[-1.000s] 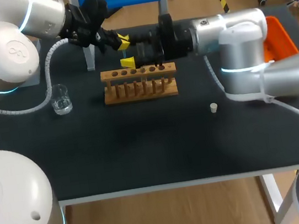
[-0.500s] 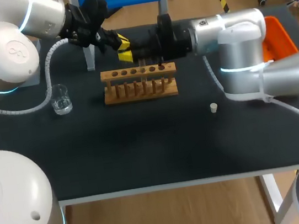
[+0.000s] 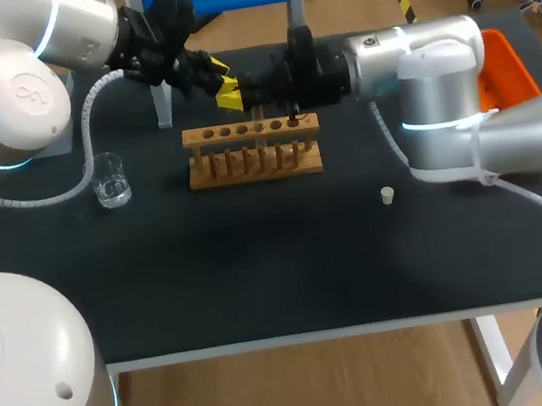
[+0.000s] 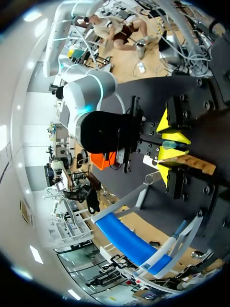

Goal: Invert the test tube, pick up the pipette, mount the tip to pipette, aspirate from beaker and dispense into the tube, eject the tip, return the pipette, and cap with the stopper.

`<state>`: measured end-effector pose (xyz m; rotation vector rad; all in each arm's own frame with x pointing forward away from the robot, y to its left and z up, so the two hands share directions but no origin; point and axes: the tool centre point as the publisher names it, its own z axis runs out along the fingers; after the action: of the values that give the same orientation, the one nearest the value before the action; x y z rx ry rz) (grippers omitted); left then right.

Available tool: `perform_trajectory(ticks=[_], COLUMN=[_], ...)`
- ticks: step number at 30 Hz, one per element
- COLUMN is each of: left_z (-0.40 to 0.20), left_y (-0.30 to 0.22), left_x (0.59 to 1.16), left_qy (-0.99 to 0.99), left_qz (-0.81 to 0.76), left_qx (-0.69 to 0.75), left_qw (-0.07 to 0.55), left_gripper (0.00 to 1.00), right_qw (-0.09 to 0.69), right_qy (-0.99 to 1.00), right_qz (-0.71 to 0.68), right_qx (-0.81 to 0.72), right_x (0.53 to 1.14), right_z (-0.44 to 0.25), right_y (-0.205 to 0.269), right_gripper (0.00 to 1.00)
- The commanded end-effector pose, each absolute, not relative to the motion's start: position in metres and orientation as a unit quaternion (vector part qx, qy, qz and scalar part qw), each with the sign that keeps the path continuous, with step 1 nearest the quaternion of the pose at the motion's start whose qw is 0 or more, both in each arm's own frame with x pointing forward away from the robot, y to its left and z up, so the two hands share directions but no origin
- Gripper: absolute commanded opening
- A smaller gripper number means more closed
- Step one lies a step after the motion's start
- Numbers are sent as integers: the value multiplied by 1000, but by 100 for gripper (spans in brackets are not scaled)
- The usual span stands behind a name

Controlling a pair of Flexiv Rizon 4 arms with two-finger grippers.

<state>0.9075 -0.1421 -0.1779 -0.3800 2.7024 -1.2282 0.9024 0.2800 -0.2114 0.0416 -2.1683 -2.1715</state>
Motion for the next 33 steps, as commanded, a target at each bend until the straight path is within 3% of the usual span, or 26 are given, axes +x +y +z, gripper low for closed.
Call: perform_trajectory(ticks=[1, 23, 33], left_z=[-177, -177, -177], left_y=[-142, -142, -142], left_x=[908, 908, 908], left_qy=[902, 902, 902], left_qz=[-407, -407, -407], left_qx=[-126, -126, -126], left_qw=[72, 72, 72], left_gripper=[100, 100, 100], right_qw=[34, -11, -16], right_qy=[-707, -729, -732], right_qz=[-707, -684, -681], right_qx=[13, 12, 9], right_x=[899, 878, 873], right_z=[-209, -208, -212], right_y=[265, 112, 92], right_gripper=[0, 0, 0])
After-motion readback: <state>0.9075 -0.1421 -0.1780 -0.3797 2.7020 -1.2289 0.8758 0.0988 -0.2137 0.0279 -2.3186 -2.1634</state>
